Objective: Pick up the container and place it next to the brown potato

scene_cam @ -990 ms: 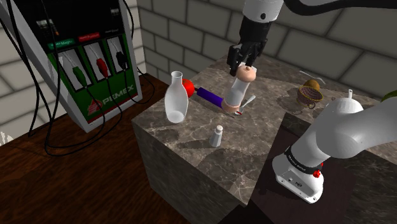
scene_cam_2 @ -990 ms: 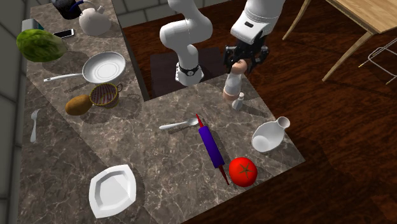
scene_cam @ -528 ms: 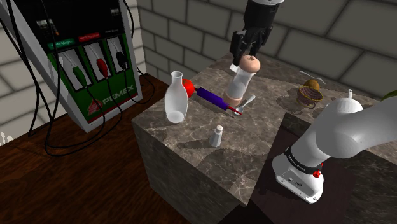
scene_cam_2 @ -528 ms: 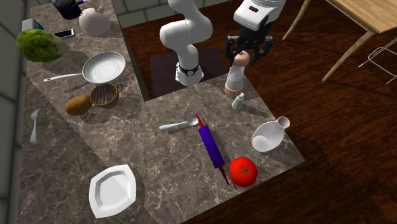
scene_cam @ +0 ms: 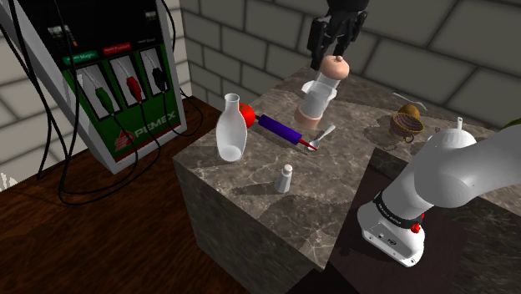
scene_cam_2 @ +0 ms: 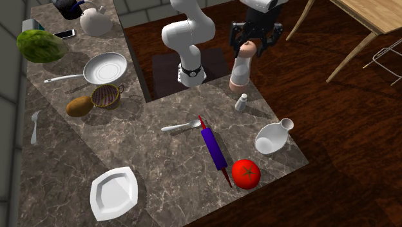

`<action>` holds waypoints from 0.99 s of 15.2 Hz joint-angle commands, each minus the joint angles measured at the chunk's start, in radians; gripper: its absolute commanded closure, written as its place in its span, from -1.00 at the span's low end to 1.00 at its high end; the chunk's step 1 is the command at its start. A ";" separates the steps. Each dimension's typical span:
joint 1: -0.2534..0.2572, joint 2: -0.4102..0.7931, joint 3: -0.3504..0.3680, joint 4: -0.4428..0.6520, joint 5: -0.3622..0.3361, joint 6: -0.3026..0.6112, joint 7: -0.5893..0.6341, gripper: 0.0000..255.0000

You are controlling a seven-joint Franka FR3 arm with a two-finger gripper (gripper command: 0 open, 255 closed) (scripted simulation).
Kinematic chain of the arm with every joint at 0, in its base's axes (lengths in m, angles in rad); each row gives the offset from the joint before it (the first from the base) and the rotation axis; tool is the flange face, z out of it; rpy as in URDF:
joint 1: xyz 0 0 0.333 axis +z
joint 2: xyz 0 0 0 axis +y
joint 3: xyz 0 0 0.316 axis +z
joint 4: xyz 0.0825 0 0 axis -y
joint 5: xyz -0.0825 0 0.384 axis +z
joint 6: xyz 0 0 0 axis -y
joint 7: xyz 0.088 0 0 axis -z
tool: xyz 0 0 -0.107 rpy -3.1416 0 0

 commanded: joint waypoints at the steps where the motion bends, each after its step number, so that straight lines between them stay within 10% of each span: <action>1: -0.002 0.011 -0.001 0.039 -0.003 -0.028 0.000 1.00; 15: -0.074 -0.120 -0.274 -0.125 -0.151 0.018 -0.311 1.00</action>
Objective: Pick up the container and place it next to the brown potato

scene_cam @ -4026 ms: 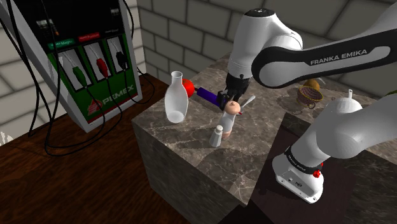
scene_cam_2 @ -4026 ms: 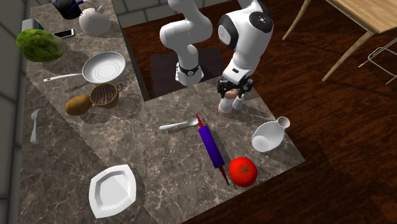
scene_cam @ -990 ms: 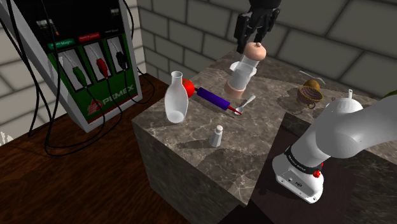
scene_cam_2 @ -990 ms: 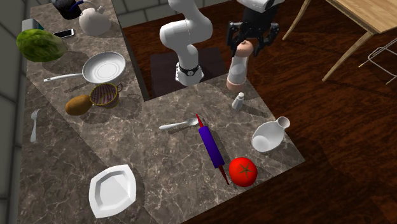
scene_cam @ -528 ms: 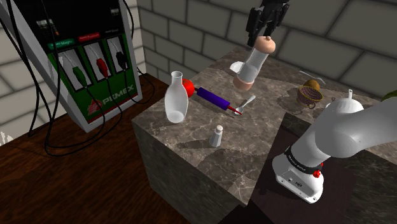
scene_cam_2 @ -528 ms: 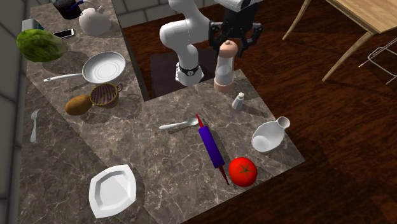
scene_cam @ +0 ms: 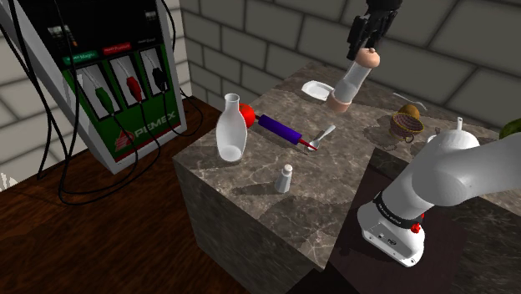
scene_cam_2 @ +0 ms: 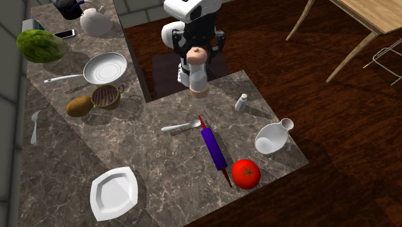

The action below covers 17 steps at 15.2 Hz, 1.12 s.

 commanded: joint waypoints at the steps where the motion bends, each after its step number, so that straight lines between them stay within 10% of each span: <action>1: -0.013 -0.004 -0.043 -0.007 -0.027 0.008 -0.048 1.00; 17: -0.099 0.111 -0.404 0.048 -0.204 0.136 -0.426 1.00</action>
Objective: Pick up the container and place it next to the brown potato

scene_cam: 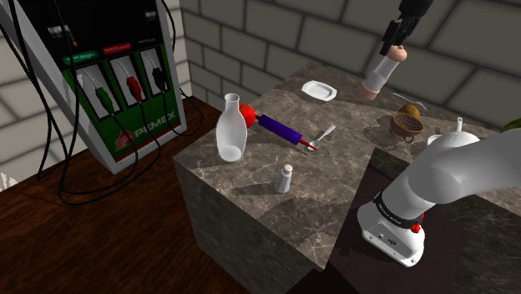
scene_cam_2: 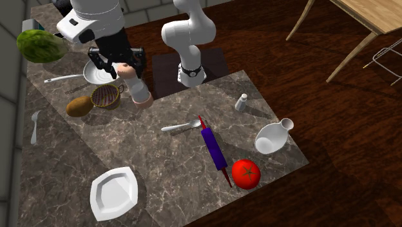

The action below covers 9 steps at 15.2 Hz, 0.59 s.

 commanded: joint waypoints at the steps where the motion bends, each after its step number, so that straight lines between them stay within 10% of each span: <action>1: -0.006 0.029 -0.047 0.020 -0.012 0.020 -0.048 1.00; 9: -0.001 0.209 -0.255 0.161 -0.002 0.100 -0.258 1.00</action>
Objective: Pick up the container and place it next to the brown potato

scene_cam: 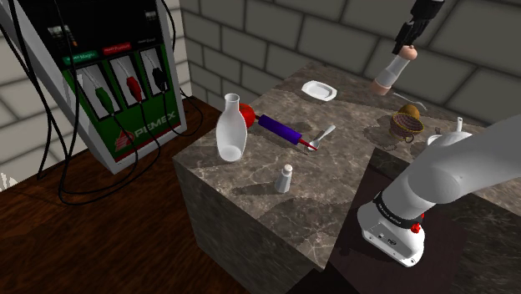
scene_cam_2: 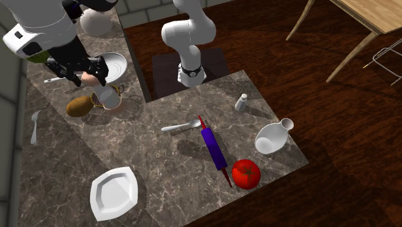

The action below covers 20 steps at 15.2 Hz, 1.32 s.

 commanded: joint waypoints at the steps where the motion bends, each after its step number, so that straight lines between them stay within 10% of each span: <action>1: 0.005 0.053 -0.054 0.043 0.015 0.018 -0.057 1.00; 11: -0.018 0.500 -0.360 0.346 0.342 0.067 -0.457 1.00; 20: -0.420 0.953 -0.293 0.772 0.715 -0.062 -0.723 1.00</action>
